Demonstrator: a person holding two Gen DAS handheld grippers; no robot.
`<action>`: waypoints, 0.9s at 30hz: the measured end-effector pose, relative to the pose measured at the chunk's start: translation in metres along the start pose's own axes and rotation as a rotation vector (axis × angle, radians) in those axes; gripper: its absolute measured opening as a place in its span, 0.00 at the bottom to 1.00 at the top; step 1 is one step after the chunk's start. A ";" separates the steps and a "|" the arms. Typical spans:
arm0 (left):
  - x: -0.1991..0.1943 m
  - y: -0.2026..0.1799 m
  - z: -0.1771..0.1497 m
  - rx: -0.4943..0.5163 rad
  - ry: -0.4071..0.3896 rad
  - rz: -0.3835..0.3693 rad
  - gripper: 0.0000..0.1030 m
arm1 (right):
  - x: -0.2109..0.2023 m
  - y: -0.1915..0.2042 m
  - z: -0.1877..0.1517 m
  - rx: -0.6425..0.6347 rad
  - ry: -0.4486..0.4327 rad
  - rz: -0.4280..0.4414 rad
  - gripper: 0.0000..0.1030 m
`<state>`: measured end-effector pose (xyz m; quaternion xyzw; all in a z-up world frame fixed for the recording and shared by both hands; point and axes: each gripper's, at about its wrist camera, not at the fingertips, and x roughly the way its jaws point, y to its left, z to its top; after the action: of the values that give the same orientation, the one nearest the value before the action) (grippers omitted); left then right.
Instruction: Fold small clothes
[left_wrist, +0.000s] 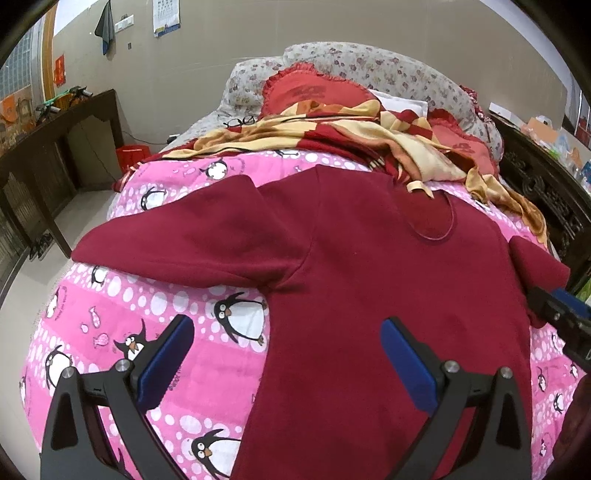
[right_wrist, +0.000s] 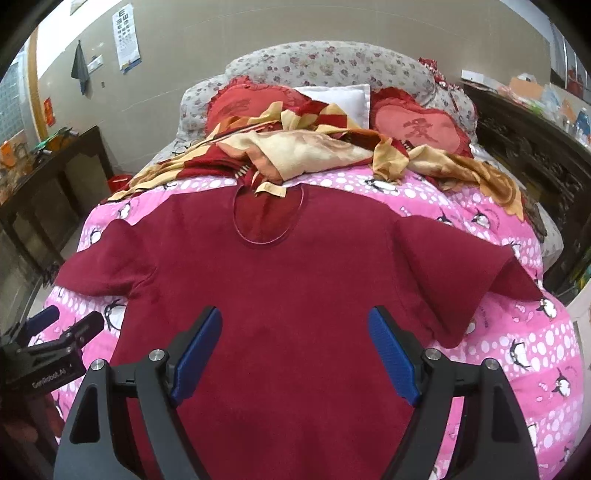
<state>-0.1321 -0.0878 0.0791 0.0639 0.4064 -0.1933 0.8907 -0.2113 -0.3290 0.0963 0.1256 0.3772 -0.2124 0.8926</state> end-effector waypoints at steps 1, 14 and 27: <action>0.002 0.000 0.000 0.002 0.002 0.003 1.00 | 0.003 0.001 0.000 -0.002 0.005 -0.002 0.93; 0.015 0.007 0.006 -0.016 0.018 0.013 1.00 | 0.026 0.015 0.004 -0.003 0.024 0.003 0.93; 0.022 0.026 0.008 -0.052 0.031 0.032 1.00 | 0.047 0.036 0.000 -0.030 0.063 0.026 0.93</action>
<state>-0.1032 -0.0725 0.0672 0.0505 0.4239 -0.1673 0.8887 -0.1647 -0.3108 0.0641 0.1236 0.4064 -0.1911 0.8849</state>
